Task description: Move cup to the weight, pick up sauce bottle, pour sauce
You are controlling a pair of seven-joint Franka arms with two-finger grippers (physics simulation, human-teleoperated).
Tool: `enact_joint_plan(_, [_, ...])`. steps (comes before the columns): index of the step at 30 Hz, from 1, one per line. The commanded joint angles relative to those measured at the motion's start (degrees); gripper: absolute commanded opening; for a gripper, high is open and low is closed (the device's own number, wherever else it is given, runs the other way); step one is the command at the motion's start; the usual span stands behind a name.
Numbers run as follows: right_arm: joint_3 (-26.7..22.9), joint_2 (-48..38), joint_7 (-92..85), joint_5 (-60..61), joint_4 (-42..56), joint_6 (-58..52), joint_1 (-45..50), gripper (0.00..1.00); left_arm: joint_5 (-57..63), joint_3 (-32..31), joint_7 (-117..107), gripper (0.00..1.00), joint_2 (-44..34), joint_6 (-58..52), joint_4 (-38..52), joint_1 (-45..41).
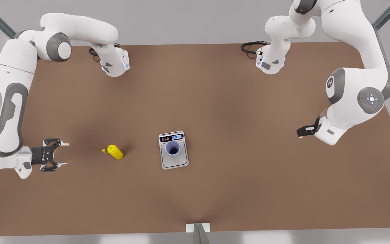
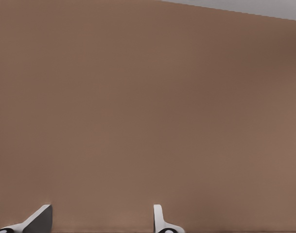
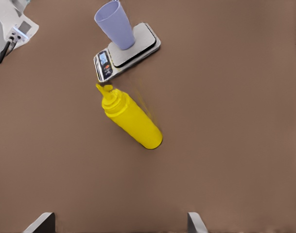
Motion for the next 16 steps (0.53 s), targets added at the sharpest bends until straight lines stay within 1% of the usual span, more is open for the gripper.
enact_joint_plan(1, [0.06, -1.35, 7.59, -3.06, 0.05, 3.04, 2.16, 1.00, 0.12, 0.00, -0.10, 1.00, -0.01, -0.06, 0.09, -0.44])
enact_joint_plan(3, [0.59, -2.41, 37.92, -6.49, 0.22, 4.37, 5.76, 1.00, 0.21, 0.00, 0.34, 1.00, 0.07, 0.12, 0.18, -0.62])
enact_joint_plan(4, [0.23, -5.05, 50.22, -13.08, 0.57, 4.37, 9.02, 1.00, 0.21, -0.09, 0.34, 1.00, 0.07, 0.03, 0.09, -0.71])
enact_joint_plan(5, [0.58, -7.77, 60.78, -16.86, 0.57, 4.02, 10.25, 1.00, 0.21, 0.00, 0.16, 1.00, -0.19, -0.15, 0.18, -0.71])
enact_joint_plan(6, [0.15, -11.20, 65.62, -18.63, -0.65, 4.37, 11.48, 1.00, 0.12, 0.00, 0.42, 1.00, -0.10, -0.15, 0.18, -0.71])
enact_joint_plan(7, [-0.03, -14.53, 70.01, -18.71, -3.73, 4.72, 11.75, 1.00, 0.21, 0.00, 0.25, 1.00, -0.19, -0.15, 0.18, -0.71])
enact_joint_plan(8, [-0.99, -19.19, 71.95, -18.98, -8.65, 7.79, 13.67, 1.00, 0.38, 0.00, 0.42, 1.00, -0.19, -0.15, 0.09, -0.71])
enact_joint_plan(9, [-5.12, -21.92, 73.44, -18.98, -11.64, 9.38, 17.63, 1.00, 0.39, 0.09, 1.04, 1.00, -0.19, -0.06, 0.00, -0.71])
enact_joint_plan(10, [-5.65, -24.12, 73.89, -18.98, -13.40, 9.64, 18.77, 1.00, 0.39, 0.26, 1.04, 1.00, -0.19, 0.03, 0.00, -0.71])
enact_joint_plan(11, [-6.71, -25.26, 73.80, -19.07, -14.46, 10.70, 20.53, 1.00, 0.39, 0.53, 1.04, 1.00, -0.19, -0.06, 0.00, -0.71])
enact_joint_plan(12, [-8.82, -25.79, 73.89, -18.98, -14.81, 10.70, 22.82, 1.00, 0.39, 0.53, 0.95, 1.00, -0.10, -0.15, 0.00, -0.71])
enact_joint_plan(16, [-8.99, -26.67, 73.80, -18.98, -15.69, 10.79, 23.44, 1.00, 0.39, 0.44, 0.95, 1.00, -0.10, -0.33, 0.00, -0.71])
